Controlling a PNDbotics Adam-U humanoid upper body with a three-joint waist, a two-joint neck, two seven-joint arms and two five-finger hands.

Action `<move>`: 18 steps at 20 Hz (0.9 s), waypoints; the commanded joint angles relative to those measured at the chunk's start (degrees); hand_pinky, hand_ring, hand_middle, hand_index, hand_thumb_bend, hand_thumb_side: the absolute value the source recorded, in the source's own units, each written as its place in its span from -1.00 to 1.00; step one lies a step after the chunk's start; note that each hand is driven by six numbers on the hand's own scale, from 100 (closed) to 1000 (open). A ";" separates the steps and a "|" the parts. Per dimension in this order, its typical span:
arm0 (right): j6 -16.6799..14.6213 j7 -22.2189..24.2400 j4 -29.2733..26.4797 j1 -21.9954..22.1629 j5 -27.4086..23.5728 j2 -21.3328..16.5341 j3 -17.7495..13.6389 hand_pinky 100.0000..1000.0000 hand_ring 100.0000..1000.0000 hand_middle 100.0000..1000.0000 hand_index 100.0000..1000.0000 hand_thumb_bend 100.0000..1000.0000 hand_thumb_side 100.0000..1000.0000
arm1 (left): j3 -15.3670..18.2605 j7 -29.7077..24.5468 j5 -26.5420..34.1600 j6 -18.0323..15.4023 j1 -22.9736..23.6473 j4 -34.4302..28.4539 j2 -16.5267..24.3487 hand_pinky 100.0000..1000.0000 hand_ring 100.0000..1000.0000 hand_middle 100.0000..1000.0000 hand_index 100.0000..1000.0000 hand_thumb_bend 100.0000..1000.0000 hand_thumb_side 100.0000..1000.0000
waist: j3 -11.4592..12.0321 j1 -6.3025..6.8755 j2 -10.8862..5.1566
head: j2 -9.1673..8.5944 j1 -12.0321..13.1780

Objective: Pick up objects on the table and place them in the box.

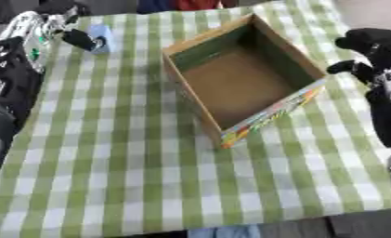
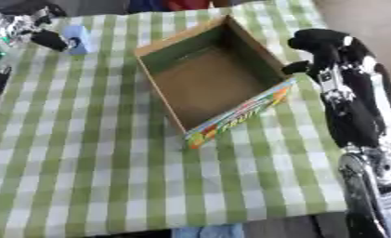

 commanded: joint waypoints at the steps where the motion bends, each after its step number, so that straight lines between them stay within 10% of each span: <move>1: -0.15 0.00 -1.14 -0.79 0.19 -0.09 -0.02 0.11 0.53 0.36 0.38 -1.00 -0.19 | 0.16 0.66 -0.73 0.42 -0.76 -0.75 1.36 0.56 0.59 0.65 0.82 -0.54 -0.29 | -0.09 -0.02 -0.69 | 0.28 0.35; 18: -0.21 0.06 -1.07 -0.89 0.43 0.24 0.02 0.11 0.53 0.36 0.38 -1.00 -0.16 | 0.48 4.70 -2.63 2.26 -0.75 -0.70 1.60 0.58 0.60 0.67 0.88 -0.59 -0.22 | -0.37 0.10 1.40 | 0.28 0.27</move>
